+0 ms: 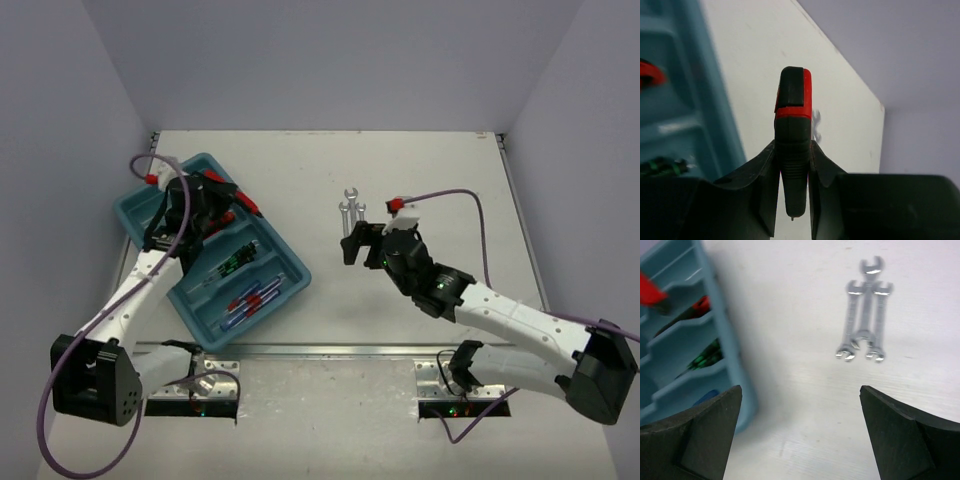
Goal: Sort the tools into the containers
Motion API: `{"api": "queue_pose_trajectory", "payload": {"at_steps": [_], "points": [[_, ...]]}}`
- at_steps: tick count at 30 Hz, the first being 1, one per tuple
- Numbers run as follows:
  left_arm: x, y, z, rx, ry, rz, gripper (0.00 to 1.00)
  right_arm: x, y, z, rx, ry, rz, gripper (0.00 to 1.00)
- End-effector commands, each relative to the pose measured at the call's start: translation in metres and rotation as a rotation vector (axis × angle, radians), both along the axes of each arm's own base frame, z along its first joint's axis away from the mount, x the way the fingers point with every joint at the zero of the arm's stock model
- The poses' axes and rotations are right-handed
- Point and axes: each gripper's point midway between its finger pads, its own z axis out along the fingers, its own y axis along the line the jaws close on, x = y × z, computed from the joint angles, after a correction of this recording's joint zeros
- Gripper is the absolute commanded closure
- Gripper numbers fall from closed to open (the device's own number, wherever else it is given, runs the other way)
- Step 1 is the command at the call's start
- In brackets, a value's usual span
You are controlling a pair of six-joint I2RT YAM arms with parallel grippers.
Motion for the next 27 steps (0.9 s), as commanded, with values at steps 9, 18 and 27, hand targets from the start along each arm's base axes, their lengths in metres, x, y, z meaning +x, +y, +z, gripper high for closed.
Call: {"api": "queue_pose_trajectory", "payload": {"at_steps": [9, 18, 27], "points": [[-0.019, 0.145, -0.05, -0.473, 0.056, 0.996, 1.0, 0.003, -0.075, -0.026, 0.038, 0.04, -0.199, 0.01], [-0.013, 0.167, -0.087, -0.564, 0.014, 1.153, 0.96, 0.0, -0.067, -0.035, 0.052, 0.077, -0.168, 0.01], [-0.002, 0.176, -0.108, -0.595, 0.038, 1.135, 0.38, 0.0, -0.063, -0.039, 0.041, 0.096, -0.153, 0.01]]}}
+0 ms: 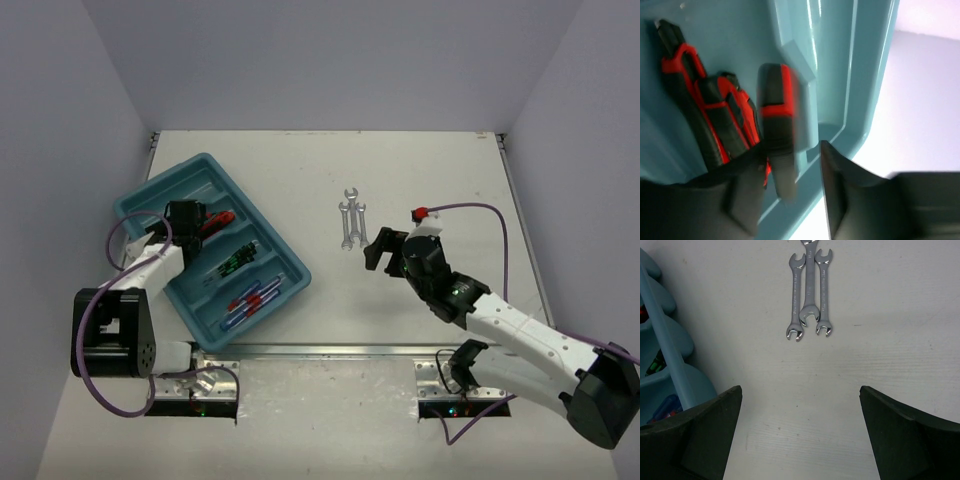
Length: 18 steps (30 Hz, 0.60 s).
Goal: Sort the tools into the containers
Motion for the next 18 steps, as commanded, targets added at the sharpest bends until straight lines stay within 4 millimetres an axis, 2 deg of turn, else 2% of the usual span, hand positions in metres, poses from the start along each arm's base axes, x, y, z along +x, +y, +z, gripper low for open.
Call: {"api": "queue_pose_trajectory", "payload": {"at_steps": [1, 2, 3, 4, 10, 12, 15, 18], "points": [[0.018, 0.006, 0.01, -0.027, -0.104, 0.008, 0.27, 0.005, 0.003, 0.006, 0.021, -0.016, -0.007, 0.01], [0.02, 0.005, 0.01, -0.036, -0.108, -0.002, 0.19, 0.005, 0.003, 0.006, 0.019, -0.015, -0.005, 0.01], [0.023, 0.003, 0.011, -0.044, -0.119, -0.018, 0.17, 0.005, 0.004, 0.005, 0.018, -0.014, -0.003, 0.01], [0.024, 0.001, 0.01, -0.055, -0.118, -0.028, 0.16, 0.006, 0.004, 0.004, 0.015, -0.012, -0.005, 0.01], [0.027, -0.016, 0.041, -0.072, -0.213, -0.138, 0.13, 0.007, 0.003, 0.003, 0.004, -0.008, -0.007, 0.01], [0.028, -0.022, 0.063, -0.052, -0.27, -0.187, 0.11, 0.007, 0.003, 0.002, -0.003, -0.007, -0.008, 0.01], [0.026, -0.026, 0.091, 0.052, -0.267, -0.283, 0.01, 0.009, 0.002, 0.002, -0.018, -0.011, -0.009, 0.01], [0.026, -0.036, 0.141, 0.24, -0.282, -0.446, 0.0, 0.011, 0.001, 0.003, -0.047, -0.02, -0.004, 0.01]]}}
